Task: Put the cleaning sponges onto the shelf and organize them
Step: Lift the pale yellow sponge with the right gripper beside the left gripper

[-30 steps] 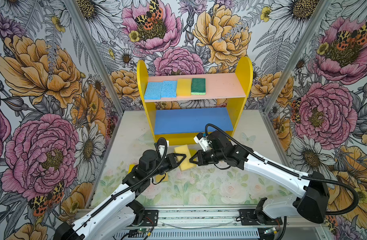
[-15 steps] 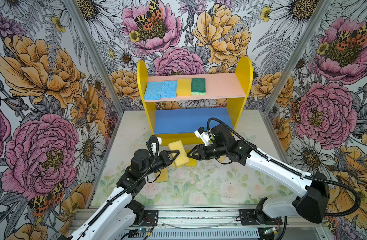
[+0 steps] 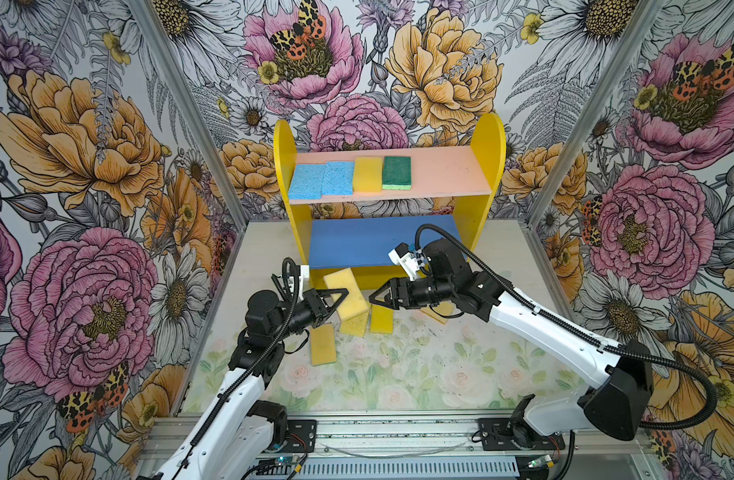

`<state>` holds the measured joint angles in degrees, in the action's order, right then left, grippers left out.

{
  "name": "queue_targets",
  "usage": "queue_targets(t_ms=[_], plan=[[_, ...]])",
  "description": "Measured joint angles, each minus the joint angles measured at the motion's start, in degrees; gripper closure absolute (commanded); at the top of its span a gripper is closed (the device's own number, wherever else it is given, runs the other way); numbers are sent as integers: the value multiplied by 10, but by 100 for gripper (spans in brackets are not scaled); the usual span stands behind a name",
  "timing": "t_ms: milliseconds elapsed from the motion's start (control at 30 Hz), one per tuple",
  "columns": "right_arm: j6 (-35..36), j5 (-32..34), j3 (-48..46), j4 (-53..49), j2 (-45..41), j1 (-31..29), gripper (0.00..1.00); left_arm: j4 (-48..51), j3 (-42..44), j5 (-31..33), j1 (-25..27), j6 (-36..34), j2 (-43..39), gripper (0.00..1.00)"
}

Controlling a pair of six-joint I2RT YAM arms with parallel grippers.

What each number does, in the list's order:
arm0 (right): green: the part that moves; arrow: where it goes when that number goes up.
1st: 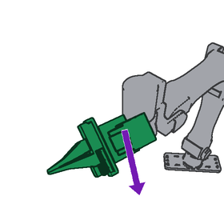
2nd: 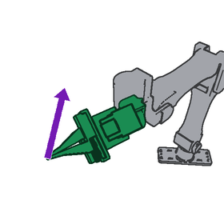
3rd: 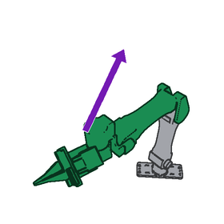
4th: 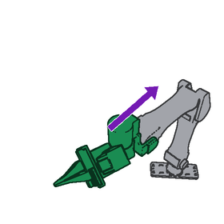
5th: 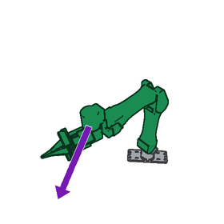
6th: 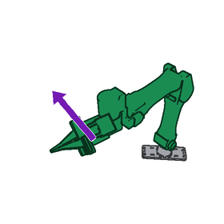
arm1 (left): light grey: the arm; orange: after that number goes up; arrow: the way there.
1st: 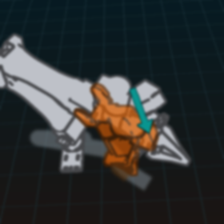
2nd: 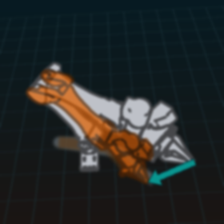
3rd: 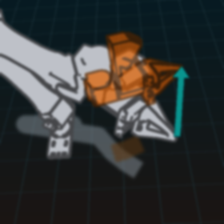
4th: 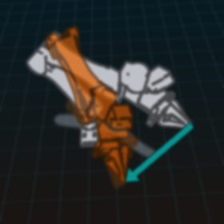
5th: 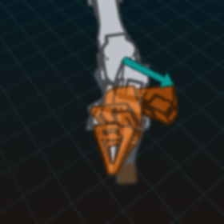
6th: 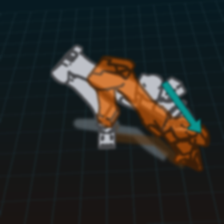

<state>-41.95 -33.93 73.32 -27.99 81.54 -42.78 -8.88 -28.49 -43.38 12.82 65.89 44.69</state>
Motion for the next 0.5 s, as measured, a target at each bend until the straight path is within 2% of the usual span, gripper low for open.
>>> queue_targets(t_ms=[500], plan=[[-8,-5,30,21,24,-43,54,-36,0,-16,0,18,4,93]])
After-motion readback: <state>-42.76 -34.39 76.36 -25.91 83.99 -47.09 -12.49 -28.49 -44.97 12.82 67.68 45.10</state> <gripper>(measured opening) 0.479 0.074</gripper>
